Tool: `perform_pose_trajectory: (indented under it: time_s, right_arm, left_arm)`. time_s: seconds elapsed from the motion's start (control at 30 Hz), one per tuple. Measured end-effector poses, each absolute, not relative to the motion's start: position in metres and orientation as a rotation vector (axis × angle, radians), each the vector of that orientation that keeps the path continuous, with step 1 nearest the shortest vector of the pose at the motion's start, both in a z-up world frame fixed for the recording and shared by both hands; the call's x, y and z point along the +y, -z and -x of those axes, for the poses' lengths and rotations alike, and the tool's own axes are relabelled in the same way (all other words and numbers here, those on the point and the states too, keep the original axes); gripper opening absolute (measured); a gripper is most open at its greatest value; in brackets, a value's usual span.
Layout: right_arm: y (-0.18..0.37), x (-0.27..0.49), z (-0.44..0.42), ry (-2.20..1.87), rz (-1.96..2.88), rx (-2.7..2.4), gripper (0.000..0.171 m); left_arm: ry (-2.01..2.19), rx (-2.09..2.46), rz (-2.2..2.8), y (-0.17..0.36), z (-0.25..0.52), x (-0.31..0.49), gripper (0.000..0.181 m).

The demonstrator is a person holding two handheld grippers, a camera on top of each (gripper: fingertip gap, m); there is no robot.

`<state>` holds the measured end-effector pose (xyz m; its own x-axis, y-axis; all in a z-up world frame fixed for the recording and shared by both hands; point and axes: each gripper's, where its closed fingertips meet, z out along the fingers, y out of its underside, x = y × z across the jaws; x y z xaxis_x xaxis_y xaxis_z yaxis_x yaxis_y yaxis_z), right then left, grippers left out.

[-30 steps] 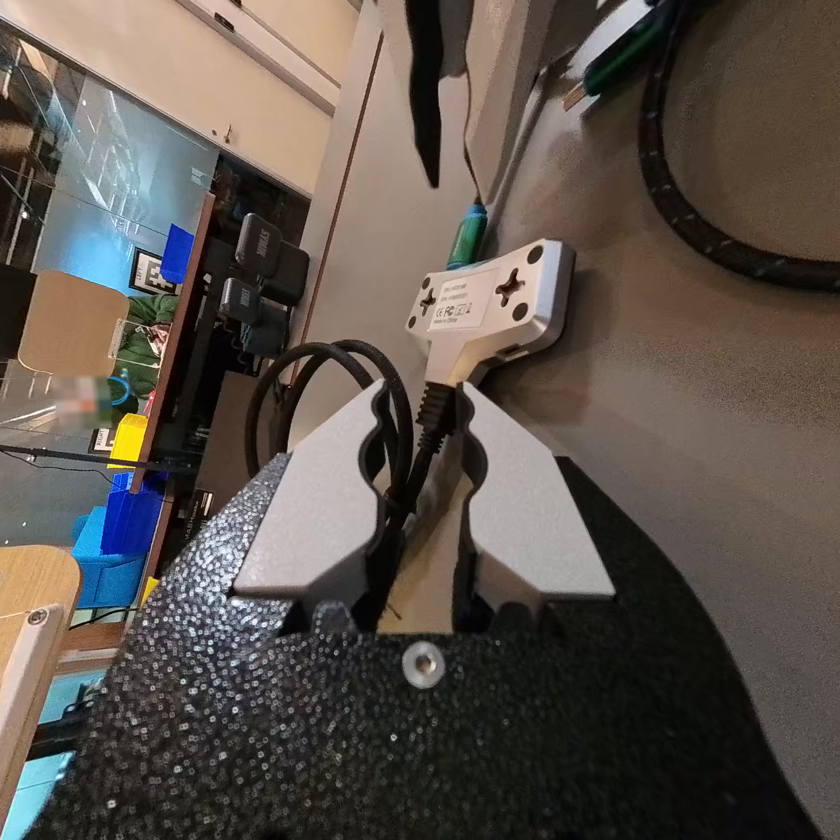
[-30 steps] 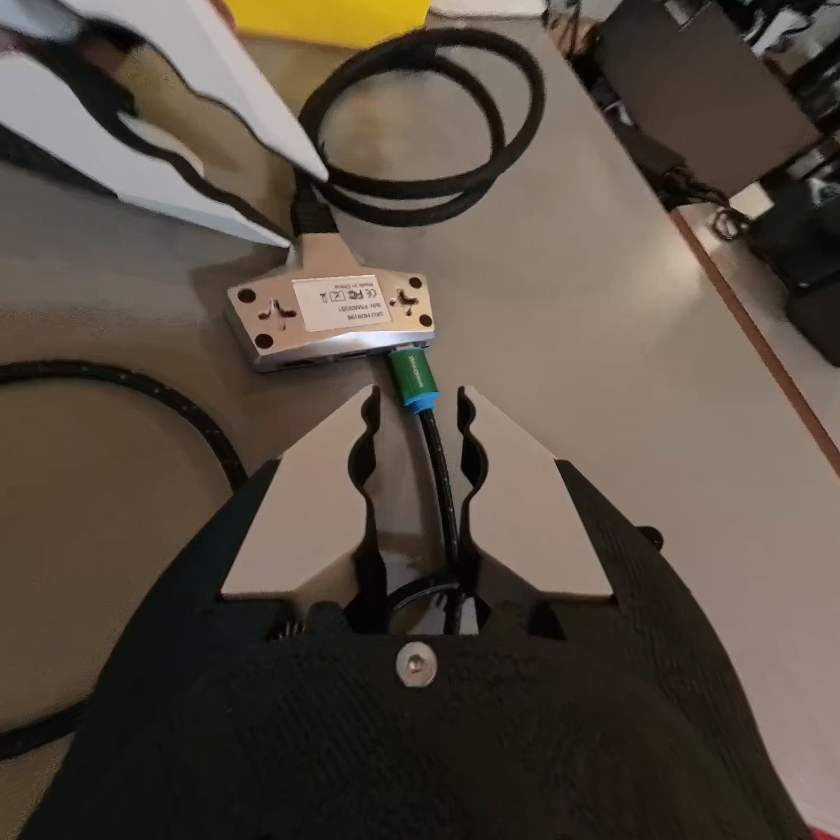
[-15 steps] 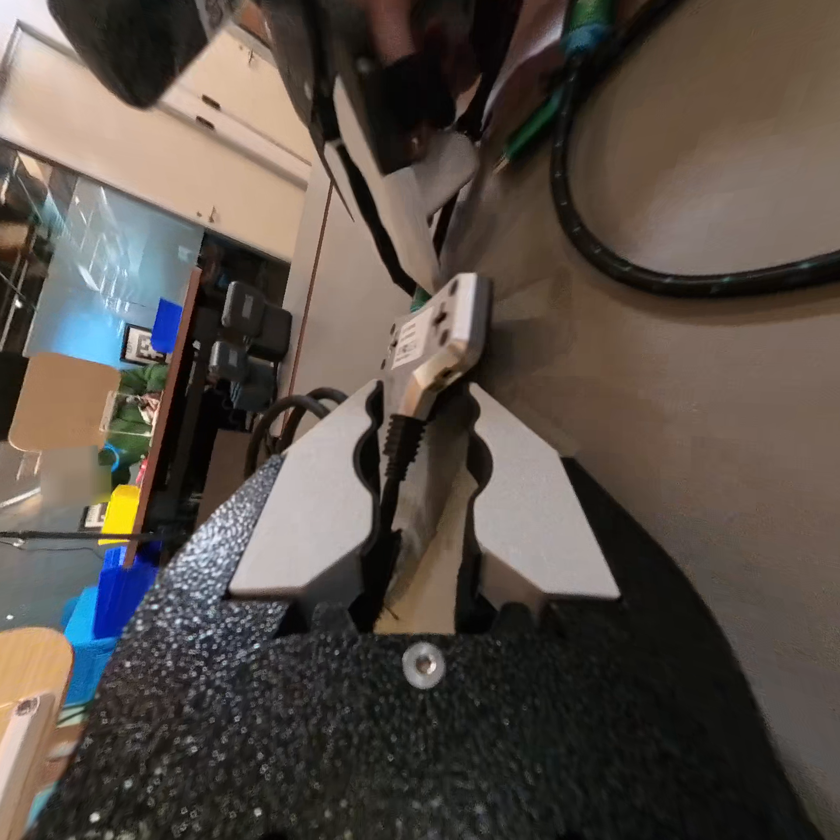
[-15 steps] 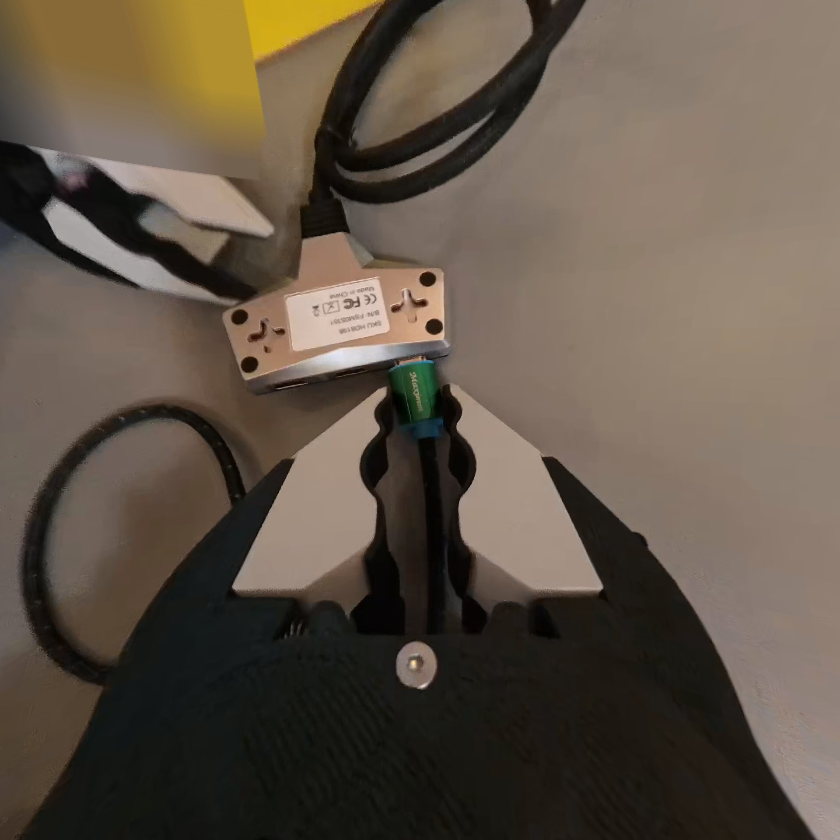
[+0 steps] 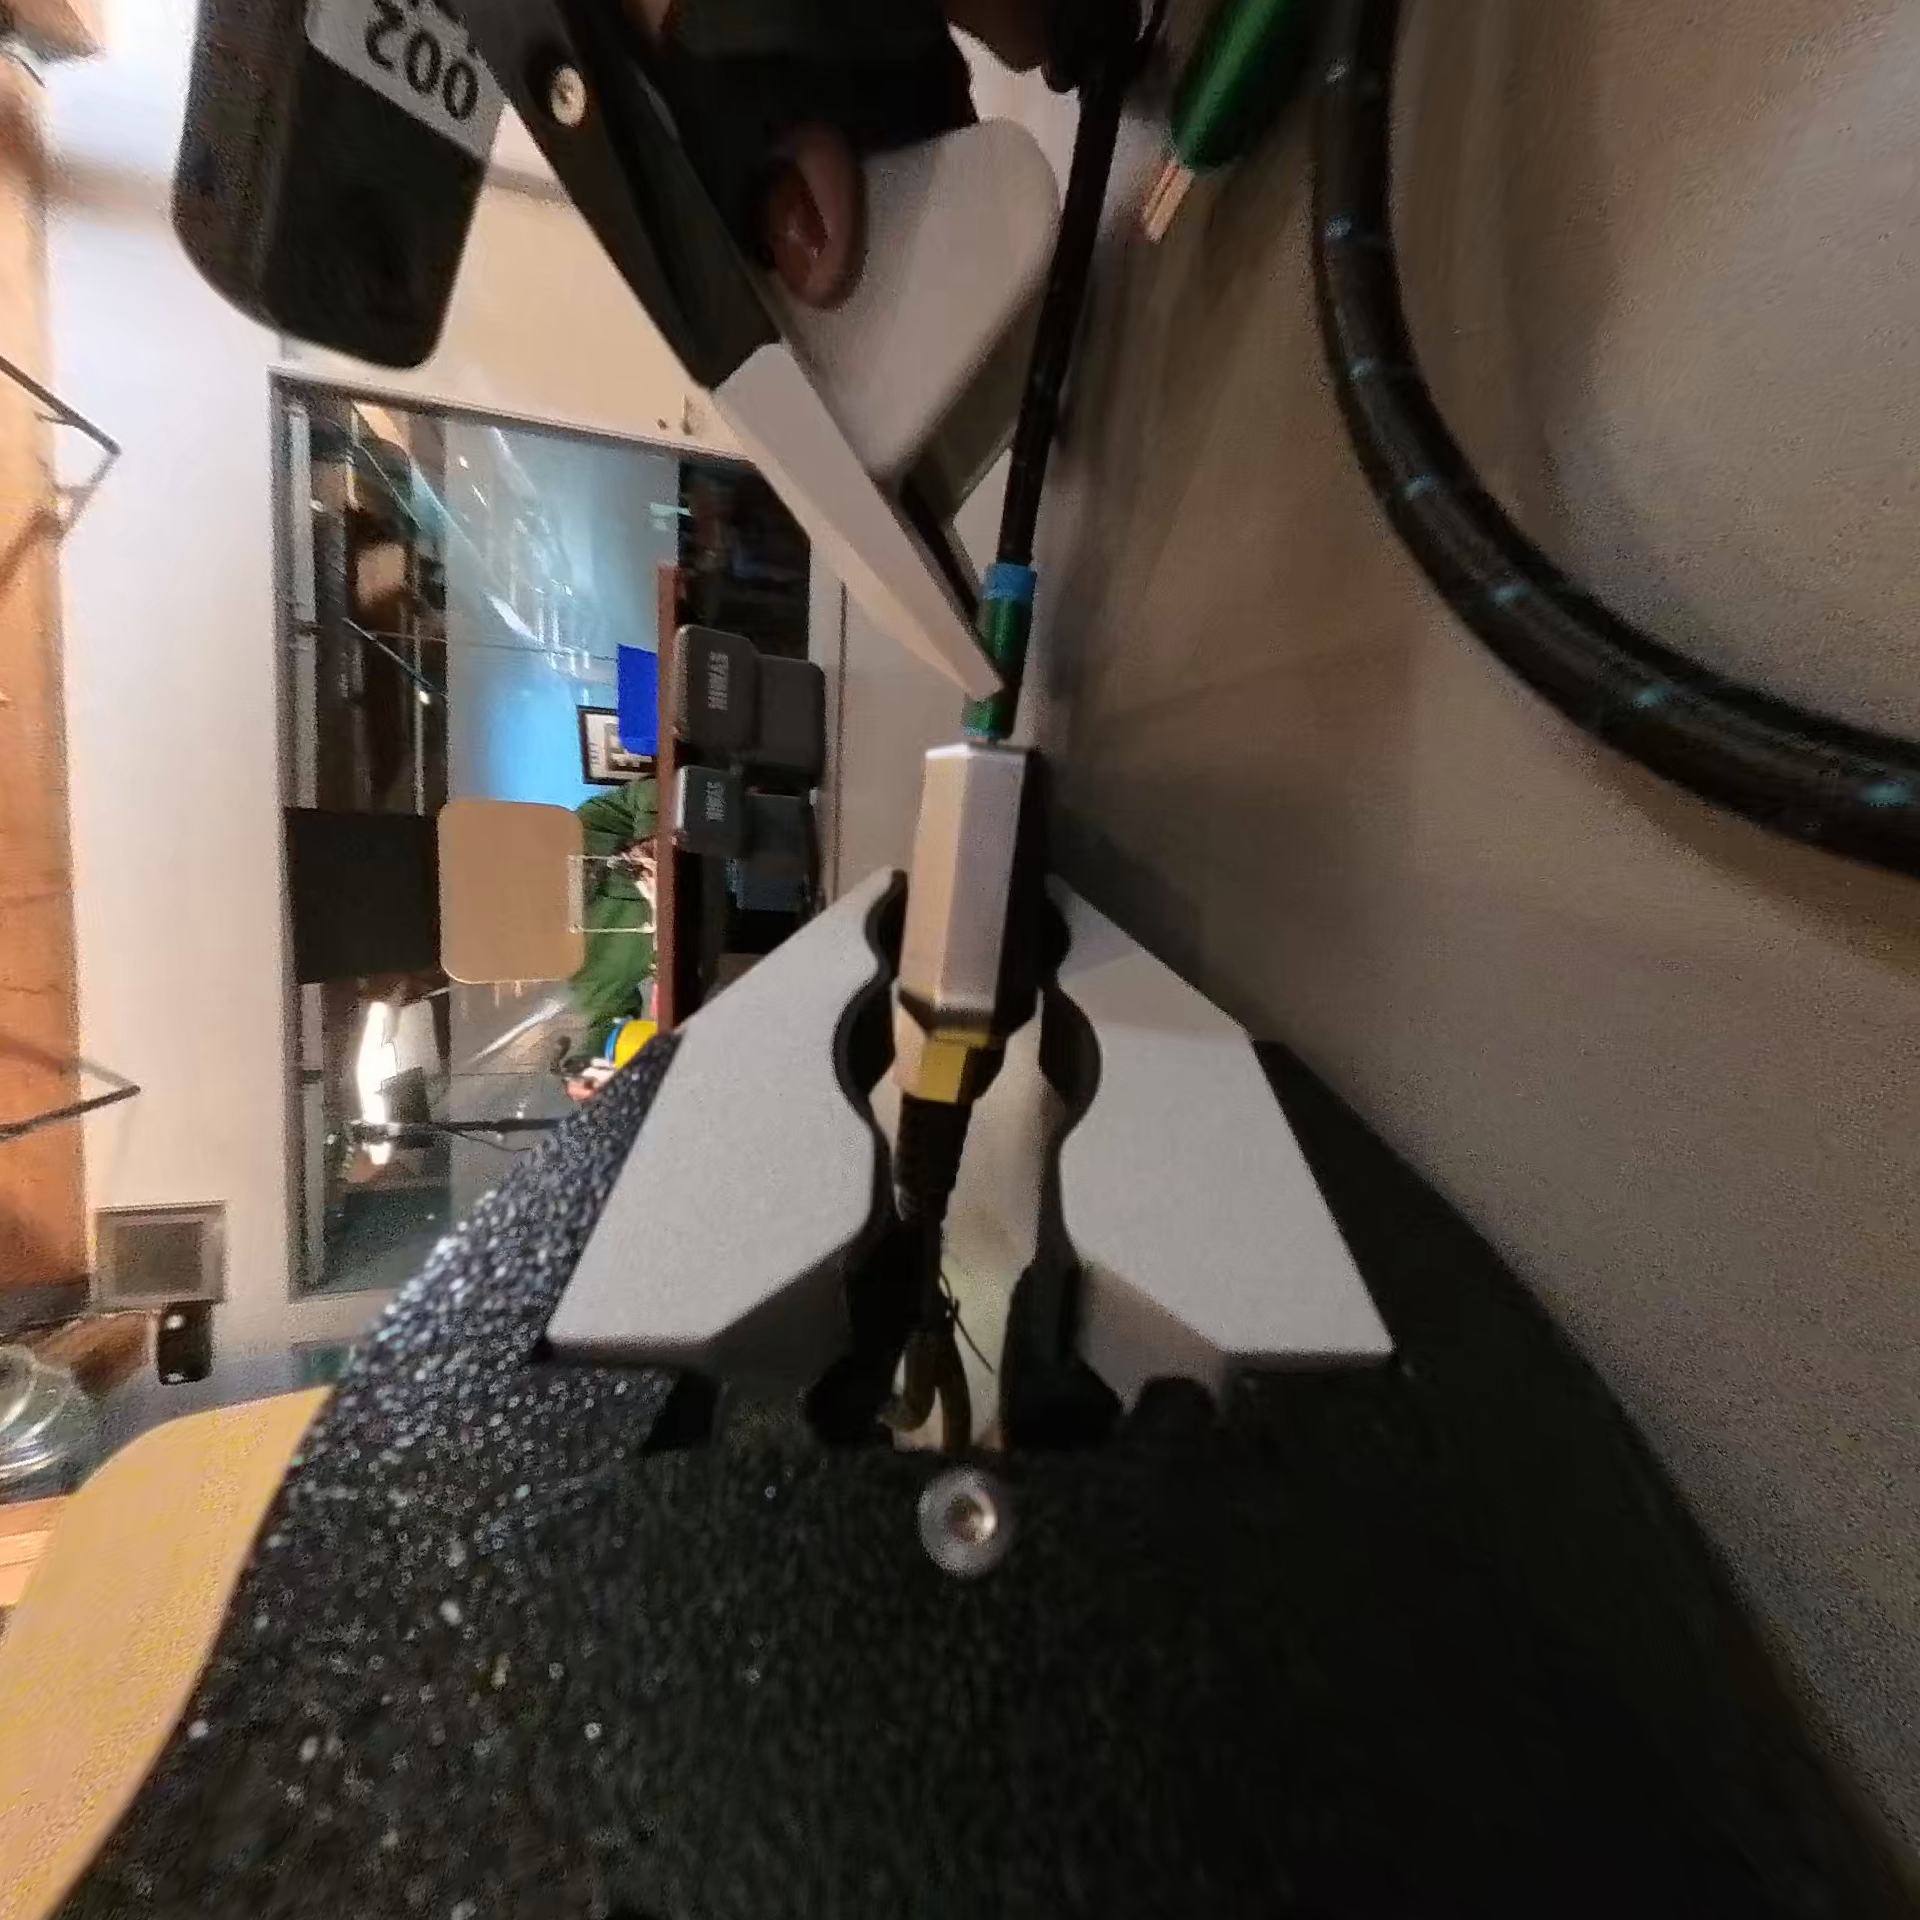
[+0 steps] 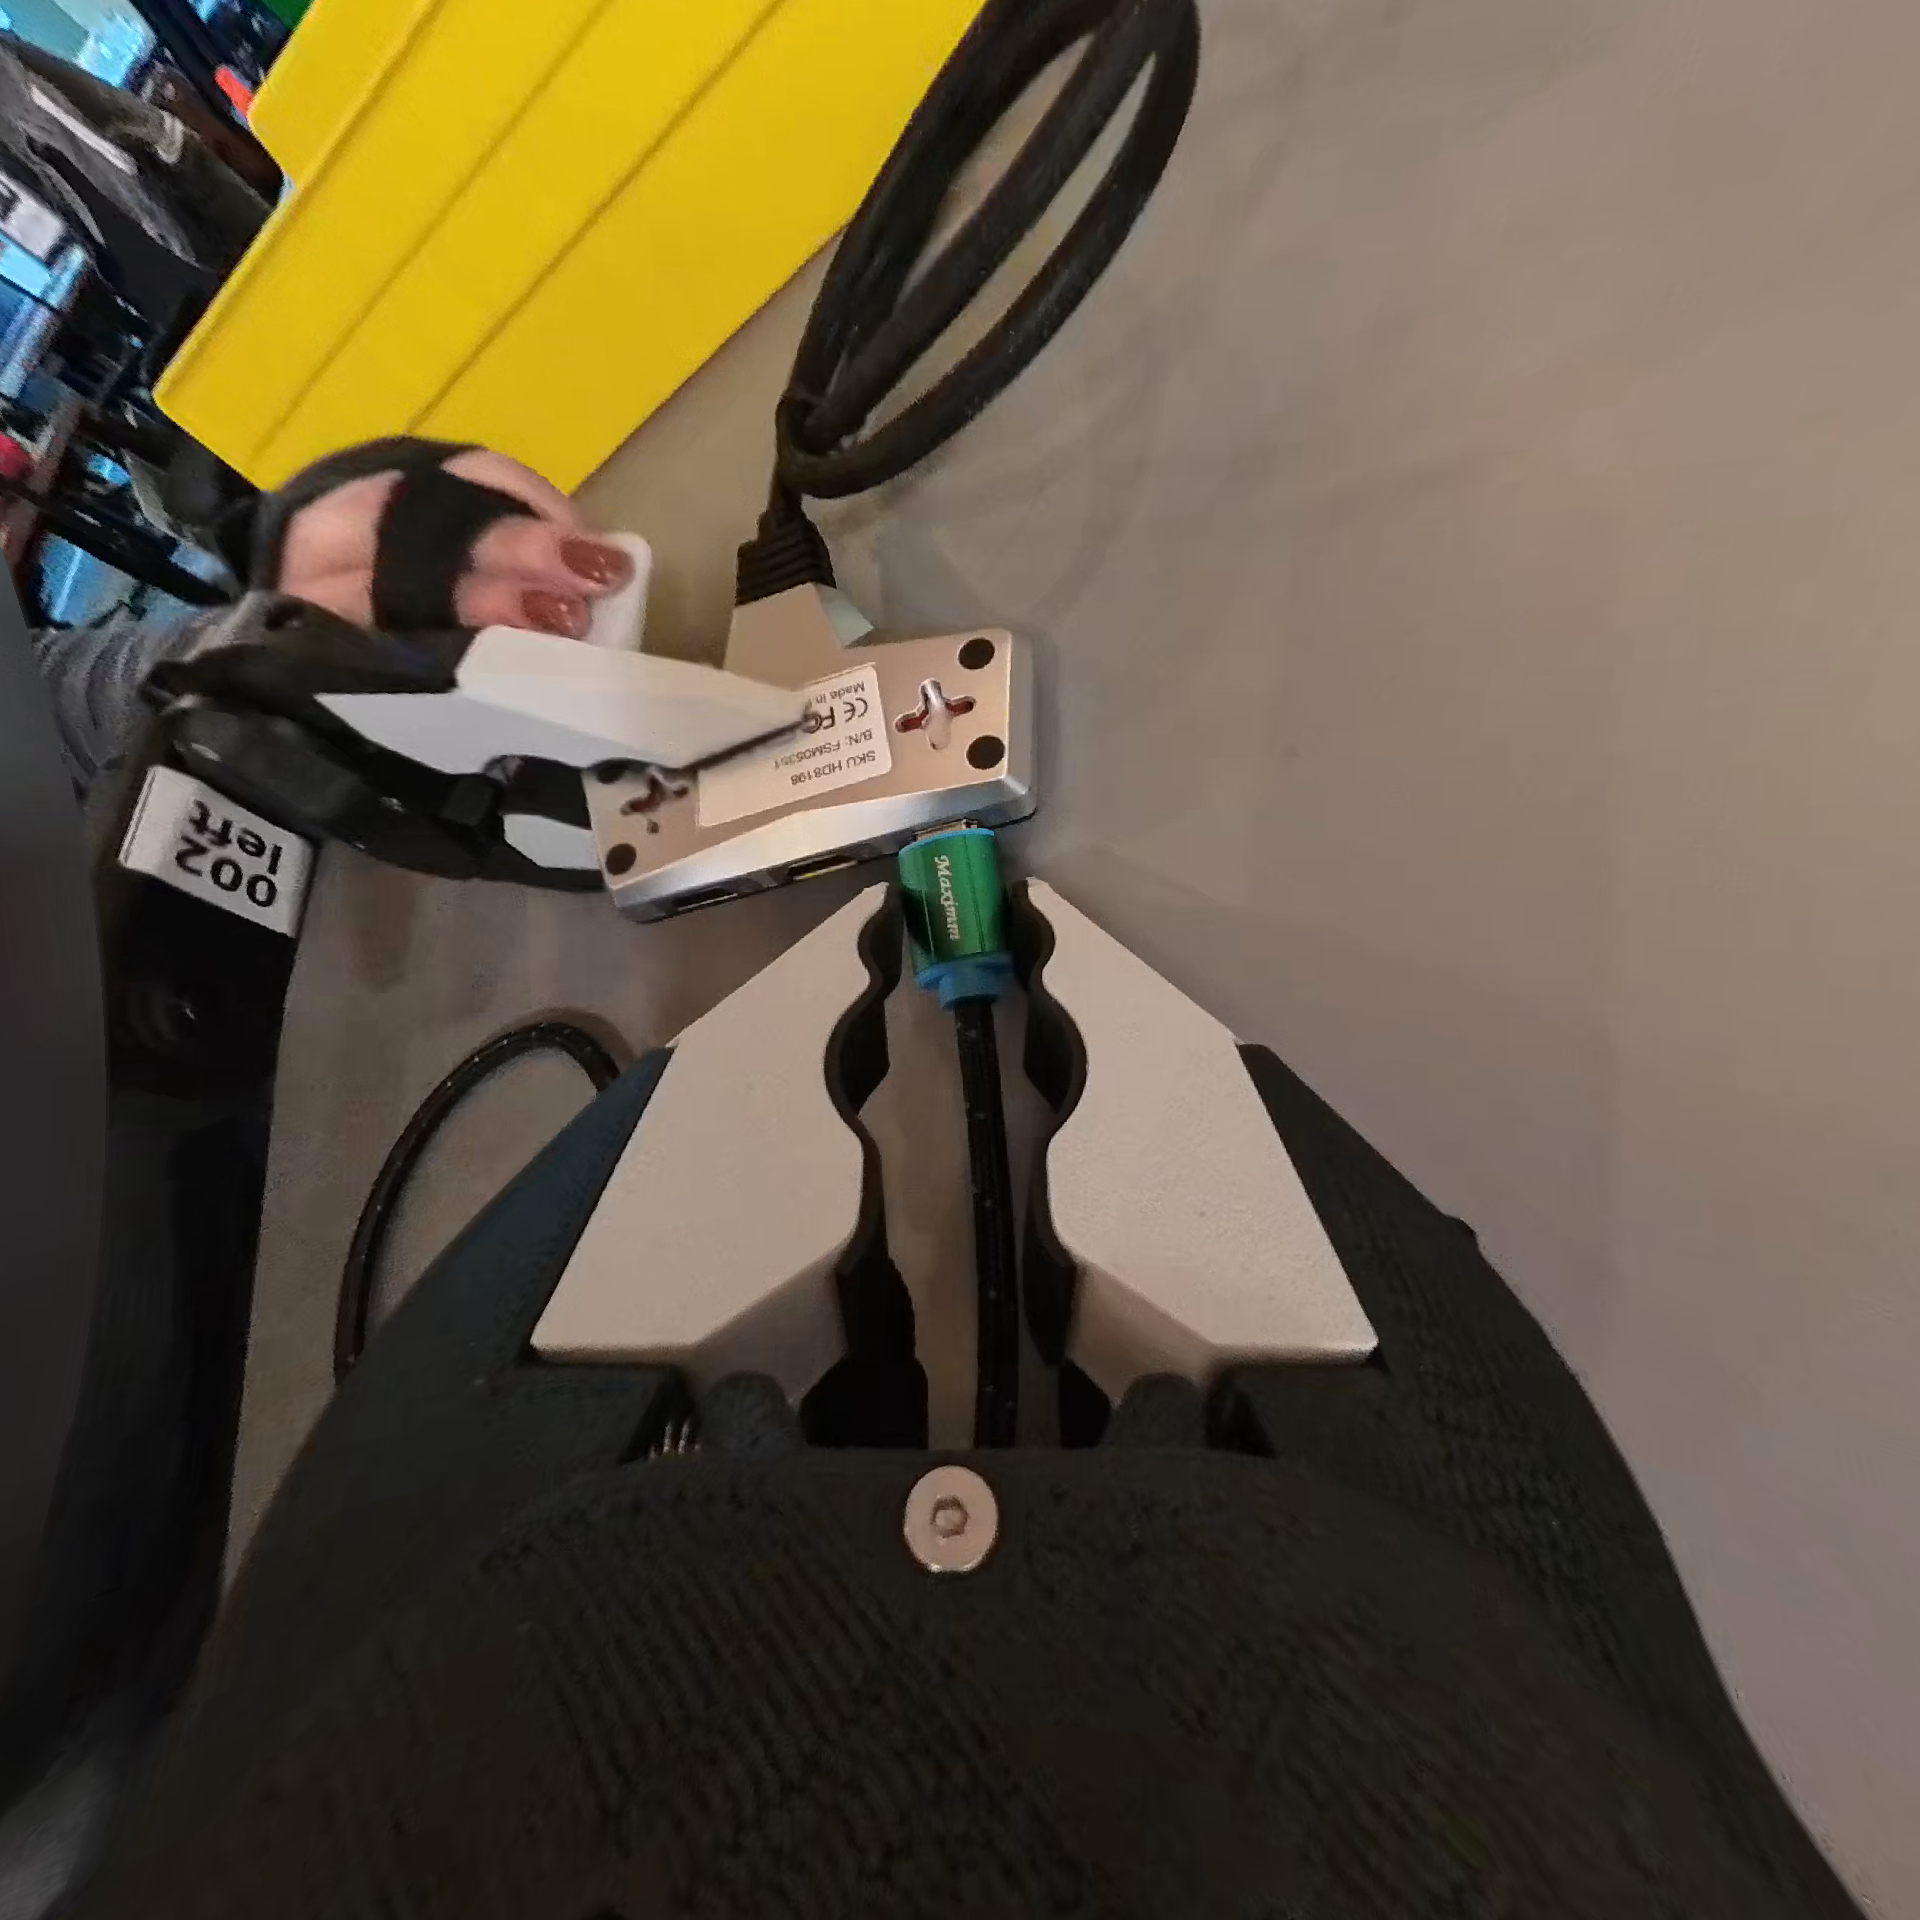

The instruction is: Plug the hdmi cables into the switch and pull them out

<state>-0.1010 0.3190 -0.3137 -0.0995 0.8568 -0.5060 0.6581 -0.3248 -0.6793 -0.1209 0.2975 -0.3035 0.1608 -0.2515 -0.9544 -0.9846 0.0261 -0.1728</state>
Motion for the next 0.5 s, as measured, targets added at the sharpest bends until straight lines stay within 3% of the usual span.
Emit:
perform_pose_trajectory:
  time_s: [0.07, 0.2, 0.37, 0.5]
  right_arm:
    - [0.313, 0.321, 0.101, -1.388, 1.949, -1.662, 0.02]
    - [0.299, 0.325, 0.098, -1.176, 1.843, -1.696, 0.041]
    - [0.244, 0.314, 0.076, -0.903, 1.595, -1.601, 0.041]
    - [0.261, 0.297, 0.03, -0.591, 1.598, -1.663, 0.04]
  left_arm:
    - [-0.907, 1.274, 1.452, 0.305, 0.123, 0.299, 0.02]
    - [-0.888, 1.264, 1.46, 0.306, 0.123, 0.3, 0.019]
    - [-0.876, 1.258, 1.466, 0.306, 0.123, 0.301, 0.02]
    - [-0.88, 1.259, 1.468, 0.306, 0.123, 0.301, 0.02]
